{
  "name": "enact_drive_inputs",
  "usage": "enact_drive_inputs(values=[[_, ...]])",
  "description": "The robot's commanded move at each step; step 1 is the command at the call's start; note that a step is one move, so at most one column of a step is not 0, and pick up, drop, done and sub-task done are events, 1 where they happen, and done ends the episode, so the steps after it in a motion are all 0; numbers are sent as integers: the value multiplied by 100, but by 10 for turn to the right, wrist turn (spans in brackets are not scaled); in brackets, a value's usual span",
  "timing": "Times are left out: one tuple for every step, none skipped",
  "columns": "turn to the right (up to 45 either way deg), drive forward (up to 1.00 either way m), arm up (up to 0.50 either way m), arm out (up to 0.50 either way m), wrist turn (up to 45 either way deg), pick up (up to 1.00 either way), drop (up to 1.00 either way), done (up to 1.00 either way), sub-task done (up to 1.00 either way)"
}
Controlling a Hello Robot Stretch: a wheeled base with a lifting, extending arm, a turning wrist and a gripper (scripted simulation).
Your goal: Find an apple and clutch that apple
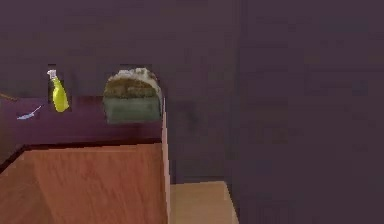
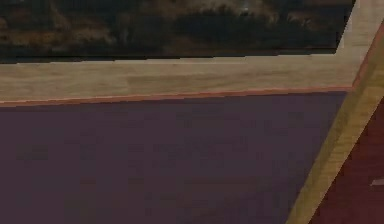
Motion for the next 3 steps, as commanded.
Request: enact_drive_inputs(values=[[0,50,0,0,0,0,0,0,0],[-450,0,0,0,0,0,0,0,0],[-450,0,0,0,0,0,0,0,0]])
